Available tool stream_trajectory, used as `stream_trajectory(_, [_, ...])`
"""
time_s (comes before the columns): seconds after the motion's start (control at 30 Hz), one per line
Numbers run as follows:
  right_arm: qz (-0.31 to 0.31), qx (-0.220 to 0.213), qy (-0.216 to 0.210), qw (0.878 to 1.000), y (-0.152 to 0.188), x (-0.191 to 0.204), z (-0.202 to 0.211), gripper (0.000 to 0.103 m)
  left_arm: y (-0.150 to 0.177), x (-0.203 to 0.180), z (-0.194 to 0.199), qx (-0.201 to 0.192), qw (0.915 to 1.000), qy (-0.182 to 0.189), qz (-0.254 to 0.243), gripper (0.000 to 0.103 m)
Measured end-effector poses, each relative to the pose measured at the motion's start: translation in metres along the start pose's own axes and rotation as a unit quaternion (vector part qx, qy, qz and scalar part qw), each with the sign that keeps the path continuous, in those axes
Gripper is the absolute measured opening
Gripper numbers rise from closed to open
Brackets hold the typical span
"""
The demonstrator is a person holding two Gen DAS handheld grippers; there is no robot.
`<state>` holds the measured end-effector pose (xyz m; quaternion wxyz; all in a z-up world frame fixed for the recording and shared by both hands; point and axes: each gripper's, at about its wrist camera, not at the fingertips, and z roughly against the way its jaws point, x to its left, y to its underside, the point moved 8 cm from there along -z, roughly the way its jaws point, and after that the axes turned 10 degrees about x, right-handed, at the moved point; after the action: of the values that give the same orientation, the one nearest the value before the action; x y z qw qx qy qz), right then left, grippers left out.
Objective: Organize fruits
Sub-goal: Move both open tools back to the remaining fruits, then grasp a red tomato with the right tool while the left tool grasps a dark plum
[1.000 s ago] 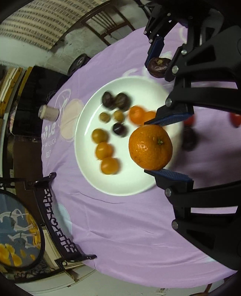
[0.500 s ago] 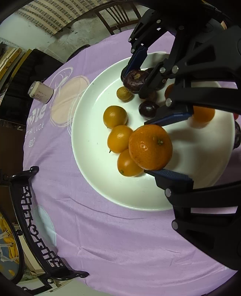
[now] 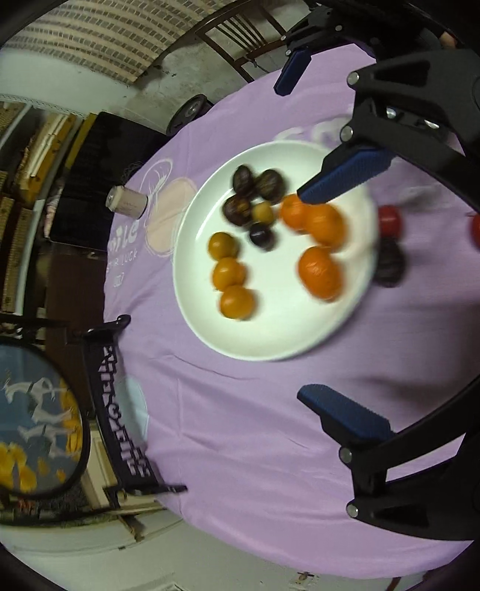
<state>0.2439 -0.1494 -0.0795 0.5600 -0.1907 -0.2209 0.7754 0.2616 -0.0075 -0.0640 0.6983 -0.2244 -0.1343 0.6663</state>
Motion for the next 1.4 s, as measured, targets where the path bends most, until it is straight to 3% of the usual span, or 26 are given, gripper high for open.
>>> stream_trajectory(0.27, [-0.029, 0.002, -0.006, 1.000, 0.035, 0.011, 0.025, 0.102, 0.061, 0.000, 0.026, -0.017, 0.9998, -0.005, 0.004, 0.101])
stream_trajectory(0.57, [-0.030, 0.000, -0.004, 1.000, 0.048, 0.019, 0.043, 0.102, 0.082, 0.003, 0.037, -0.014, 0.9998, 0.005, 0.014, 0.101])
stream_trajectory(0.77, [-0.012, 0.026, -0.051, 0.998, 0.077, 0.045, 0.047, 0.102, 0.096, 0.018, 0.048, -0.021, 0.9994, -0.013, 0.025, 0.101])
stream_trajectory(0.97, [0.032, 0.046, -0.112, 0.992, 0.102, 0.100, 0.032, 0.101, 0.119, 0.049, 0.049, -0.011, 0.9980, -0.029, 0.055, 0.101])
stream_trajectory(1.0, [0.034, 0.045, -0.123, 0.991, 0.102, 0.106, 0.030, 0.098, 0.122, 0.052, 0.051, -0.012, 0.9977, -0.032, 0.058, 0.101])
stream_trajectory(1.07, [0.042, 0.057, -0.132, 0.989, 0.103, 0.116, 0.021, 0.071, 0.129, 0.060, 0.055, -0.015, 0.9972, -0.037, 0.063, 0.101])
stream_trajectory(1.2, [0.047, 0.094, -0.138, 0.985, 0.110, 0.126, -0.002, 0.049, 0.137, 0.073, 0.065, -0.022, 0.9963, -0.039, 0.073, 0.101])
stream_trajectory(1.27, [0.052, 0.093, -0.122, 0.987, 0.110, 0.126, -0.007, 0.036, 0.140, 0.079, 0.067, -0.024, 0.9959, -0.037, 0.079, 0.101])
stream_trajectory(1.4, [0.038, 0.085, -0.127, 0.987, 0.106, 0.118, -0.001, 0.033, 0.142, 0.080, 0.067, -0.021, 0.9960, -0.034, 0.080, 0.101])
